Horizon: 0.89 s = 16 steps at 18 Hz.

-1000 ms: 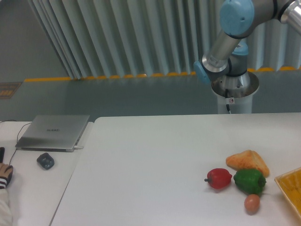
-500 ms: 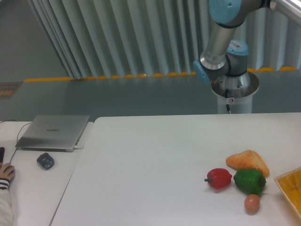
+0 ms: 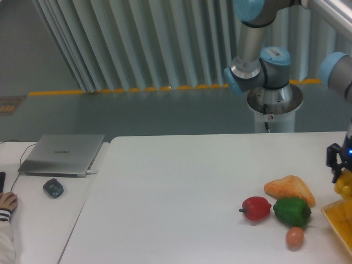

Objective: Place the yellow pepper on the table
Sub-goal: 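Grasp the yellow pepper in the tray and lift it, then carry the yellow pepper over the bread toward the open table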

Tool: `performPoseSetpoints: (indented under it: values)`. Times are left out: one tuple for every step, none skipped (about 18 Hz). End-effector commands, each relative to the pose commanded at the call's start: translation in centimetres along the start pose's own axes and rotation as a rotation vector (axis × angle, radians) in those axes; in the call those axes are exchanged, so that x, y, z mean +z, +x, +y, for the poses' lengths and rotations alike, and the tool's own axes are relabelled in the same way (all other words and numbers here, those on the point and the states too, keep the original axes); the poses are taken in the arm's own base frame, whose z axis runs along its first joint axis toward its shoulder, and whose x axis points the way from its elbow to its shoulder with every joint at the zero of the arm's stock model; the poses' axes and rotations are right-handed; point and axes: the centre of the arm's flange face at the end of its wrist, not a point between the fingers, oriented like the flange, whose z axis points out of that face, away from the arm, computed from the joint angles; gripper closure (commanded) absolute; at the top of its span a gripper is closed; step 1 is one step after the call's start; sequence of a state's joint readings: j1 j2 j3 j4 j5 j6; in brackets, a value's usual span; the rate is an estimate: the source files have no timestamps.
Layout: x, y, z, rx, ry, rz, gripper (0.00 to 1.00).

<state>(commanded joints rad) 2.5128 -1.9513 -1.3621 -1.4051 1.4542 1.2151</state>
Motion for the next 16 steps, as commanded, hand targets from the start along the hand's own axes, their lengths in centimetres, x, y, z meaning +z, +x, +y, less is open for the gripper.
performPoseSetpoints:
  values:
    - [0.2, 0.7, -0.8, 0.004, -0.001, 0.006, 0.62]
    - [0.0, 1.5, -1.4, 0.013, 0.002, 0.007, 0.62]
    - [0.7, 2.9, -2.0, 0.02, -0.005, 0.025, 0.62]
    - [1.6, 3.9, -2.4, 0.027, -0.015, 0.042, 0.62]
    - [2.7, 4.9, -2.8, 0.036, -0.029, 0.06, 0.6]
    - [2.7, 5.9, -3.3, 0.043, -0.031, 0.061, 0.59]
    - [2.8, 6.4, -3.6, 0.049, -0.033, 0.066, 0.59]
    - [3.2, 7.1, -4.0, 0.057, -0.037, 0.074, 0.59]
    - [3.5, 7.6, -4.5, 0.069, -0.042, 0.08, 0.59]
    - [3.8, 8.2, -4.9, 0.077, -0.048, 0.087, 0.59]
    - [4.0, 8.8, -5.2, 0.084, -0.055, 0.103, 0.59]
    - [3.9, 9.5, -5.6, 0.094, -0.06, 0.113, 0.59]
    - [3.3, 10.1, -5.5, 0.096, -0.059, 0.115, 0.59]
    - [3.3, 10.5, -5.5, 0.099, -0.063, 0.122, 0.59]
    - [3.7, 11.5, -6.3, 0.111, -0.071, 0.131, 0.59]
    - [4.1, 12.1, -6.9, 0.095, -0.079, 0.137, 0.59]
